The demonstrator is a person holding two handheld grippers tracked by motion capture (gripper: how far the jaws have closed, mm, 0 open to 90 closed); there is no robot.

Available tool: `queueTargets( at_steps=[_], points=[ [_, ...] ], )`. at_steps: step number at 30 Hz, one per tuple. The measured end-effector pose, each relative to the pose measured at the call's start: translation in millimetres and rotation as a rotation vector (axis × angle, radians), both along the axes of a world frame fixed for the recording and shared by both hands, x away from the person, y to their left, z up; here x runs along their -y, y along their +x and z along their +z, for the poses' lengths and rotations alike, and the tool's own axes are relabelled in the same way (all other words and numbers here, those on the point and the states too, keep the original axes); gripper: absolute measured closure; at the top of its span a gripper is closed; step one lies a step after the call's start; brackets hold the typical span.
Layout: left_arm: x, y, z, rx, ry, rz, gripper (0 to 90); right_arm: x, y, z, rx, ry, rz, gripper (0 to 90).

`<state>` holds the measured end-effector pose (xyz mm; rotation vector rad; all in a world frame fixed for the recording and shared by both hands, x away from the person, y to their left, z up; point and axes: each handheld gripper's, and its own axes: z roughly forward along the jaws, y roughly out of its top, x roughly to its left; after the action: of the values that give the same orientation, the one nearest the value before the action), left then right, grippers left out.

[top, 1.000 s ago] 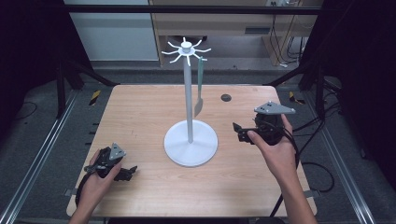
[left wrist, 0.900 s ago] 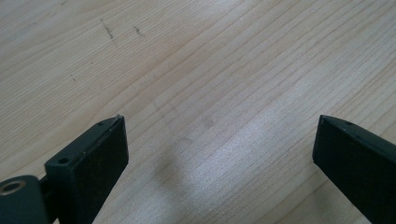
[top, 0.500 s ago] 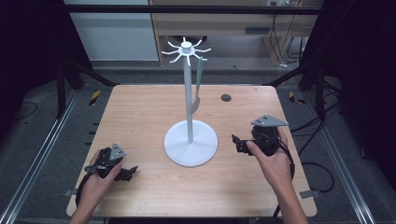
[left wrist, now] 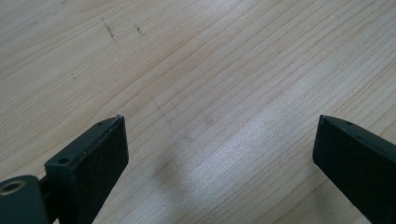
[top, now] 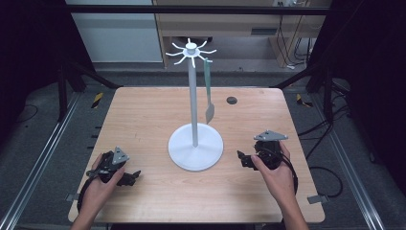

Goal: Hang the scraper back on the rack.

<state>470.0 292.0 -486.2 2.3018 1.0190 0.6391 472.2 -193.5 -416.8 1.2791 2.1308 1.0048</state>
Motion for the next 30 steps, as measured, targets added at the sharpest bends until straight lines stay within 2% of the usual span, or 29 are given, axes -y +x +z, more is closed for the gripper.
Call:
queueTargets(
  at_steps=[4,11,20,27,30],
  points=[
    [0.2,0.0,0.1,-0.002,0.001,-0.001,3.2,-0.6,-0.1,-11.8,-0.024,-0.003,0.0,10.3],
    [0.0,0.0,0.1,-0.001,0.001,-0.001,3.2,-0.3,2.7,-23.1,-0.037,-0.008,0.002,10.3],
    [0.1,0.0,0.0,-0.001,0.002,0.0,3.2,2.8,10.3,-38.0,-0.067,0.022,-0.024,11.3],
    [0.0,0.3,-0.1,0.001,0.001,0.0,3.2,3.5,13.3,-46.8,-0.069,0.025,-0.041,11.3],
    [-0.1,0.3,0.1,0.002,0.0,0.0,3.2,1.6,13.2,-51.8,-0.053,0.021,-0.055,11.6]
  ],
)
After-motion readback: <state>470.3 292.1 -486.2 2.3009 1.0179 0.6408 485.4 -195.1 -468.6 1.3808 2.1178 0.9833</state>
